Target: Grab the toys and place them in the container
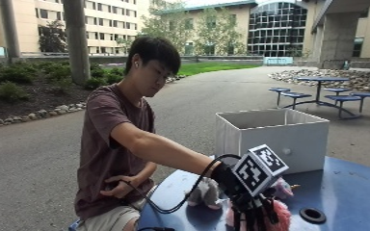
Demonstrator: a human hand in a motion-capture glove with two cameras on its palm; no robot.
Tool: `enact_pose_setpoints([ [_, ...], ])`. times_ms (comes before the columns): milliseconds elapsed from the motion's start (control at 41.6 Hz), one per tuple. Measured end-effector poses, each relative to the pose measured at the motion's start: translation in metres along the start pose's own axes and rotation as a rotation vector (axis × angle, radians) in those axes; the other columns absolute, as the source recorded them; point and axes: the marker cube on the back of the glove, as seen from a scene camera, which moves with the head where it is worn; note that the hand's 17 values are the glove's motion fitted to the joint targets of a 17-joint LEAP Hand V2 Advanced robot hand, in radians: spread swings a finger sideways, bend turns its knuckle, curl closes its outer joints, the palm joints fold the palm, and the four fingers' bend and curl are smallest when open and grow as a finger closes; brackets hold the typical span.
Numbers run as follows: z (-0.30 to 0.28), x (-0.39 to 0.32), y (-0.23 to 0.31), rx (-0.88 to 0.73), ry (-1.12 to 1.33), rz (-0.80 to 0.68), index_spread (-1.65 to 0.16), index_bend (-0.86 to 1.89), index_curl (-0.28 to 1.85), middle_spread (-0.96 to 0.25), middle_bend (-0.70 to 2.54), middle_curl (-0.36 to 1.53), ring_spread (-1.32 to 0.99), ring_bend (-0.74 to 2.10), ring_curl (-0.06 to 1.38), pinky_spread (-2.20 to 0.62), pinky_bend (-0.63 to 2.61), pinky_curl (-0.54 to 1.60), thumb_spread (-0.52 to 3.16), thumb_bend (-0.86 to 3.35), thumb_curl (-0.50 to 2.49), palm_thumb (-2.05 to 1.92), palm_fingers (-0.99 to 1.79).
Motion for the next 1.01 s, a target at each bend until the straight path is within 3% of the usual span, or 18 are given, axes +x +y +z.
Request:
enact_pose_setpoints([
  [72,0.029,-0.001,-0.012,-0.067,0.023,0.014,-0.05,0.00,0.11,0.09,0.39,0.36,-0.03,1.06,0.33,-0.03,1.25,0.40,1.33,0.04,0.28,0.12,-0.04],
  [120,0.042,-0.002,-0.018,-0.068,0.029,0.020,-0.04,-0.09,0.06,0.06,0.55,0.41,-0.13,1.28,0.39,-0.11,1.21,0.38,1.40,0.13,0.31,0.25,0.19],
  [144,0.047,-0.003,-0.020,-0.049,0.027,0.022,-0.04,-0.06,0.05,0.06,0.55,0.40,-0.14,1.28,0.36,-0.11,1.21,0.37,1.40,0.13,0.31,0.26,0.13],
  [168,0.050,-0.003,-0.022,-0.020,0.025,0.022,-0.05,-0.13,0.02,0.01,0.77,0.48,-0.20,1.44,0.42,-0.23,1.27,0.39,1.42,0.22,0.36,0.43,0.55],
  [192,0.052,-0.002,-0.024,0.016,0.023,0.020,-0.06,-0.11,-0.02,-0.02,0.91,0.50,-0.22,1.45,0.39,-0.27,1.22,0.34,1.41,0.27,0.40,0.53,0.75],
  [240,0.055,-0.001,-0.027,0.084,0.022,0.010,-0.06,-0.08,-0.04,-0.05,1.05,0.53,-0.24,1.46,0.38,-0.33,1.17,0.31,1.41,0.32,0.43,0.61,0.86],
  [288,0.056,0.002,-0.030,0.126,0.017,-0.010,-0.08,0.16,0.01,-0.09,1.18,0.57,-0.25,1.42,0.39,-0.37,1.07,0.30,1.48,0.42,0.48,0.75,1.16],
  [385,0.057,0.005,-0.036,0.138,-0.021,-0.039,-0.11,0.42,0.11,-0.12,1.17,0.58,-0.26,1.37,0.42,-0.42,0.96,0.31,1.51,0.50,0.53,0.87,1.30],
  [529,0.059,0.003,-0.040,0.136,-0.105,-0.061,-0.13,0.87,0.26,-0.12,1.07,0.55,-0.26,1.30,0.42,-0.45,0.83,0.30,1.66,0.62,0.56,0.94,1.38],
  [649,0.056,-0.005,-0.041,0.159,-0.124,-0.072,-0.12,1.06,0.35,-0.08,1.21,0.59,-0.25,1.24,0.41,-0.44,0.75,0.29,1.69,0.75,0.57,0.96,1.39],
  [721,0.046,-0.008,-0.039,0.149,-0.117,-0.092,-0.12,1.14,0.39,-0.12,1.22,0.62,-0.24,1.29,0.42,-0.44,0.84,0.33,1.72,0.87,0.59,0.99,1.38],
  [793,0.028,-0.012,-0.031,0.125,-0.126,-0.123,-0.12,1.14,0.41,-0.15,1.23,0.65,-0.24,1.40,0.45,-0.43,0.93,0.36,1.70,0.97,0.61,1.02,1.33],
  [817,0.021,-0.014,-0.027,0.126,-0.131,-0.134,-0.13,1.05,0.40,-0.16,1.28,0.67,-0.26,1.41,0.46,-0.43,0.98,0.38,1.60,0.95,0.66,1.06,1.20],
  [890,-0.007,-0.022,-0.009,0.164,-0.139,-0.166,-0.16,0.94,0.40,-0.18,1.39,0.71,-0.28,1.42,0.48,-0.43,1.02,0.41,1.39,0.71,0.65,0.83,0.97],
  [1010,-0.073,-0.032,0.032,0.268,-0.127,-0.218,-0.21,0.85,0.41,-0.20,1.47,0.77,-0.30,1.45,0.51,-0.41,1.08,0.46,1.20,0.55,0.69,0.68,0.86],
])
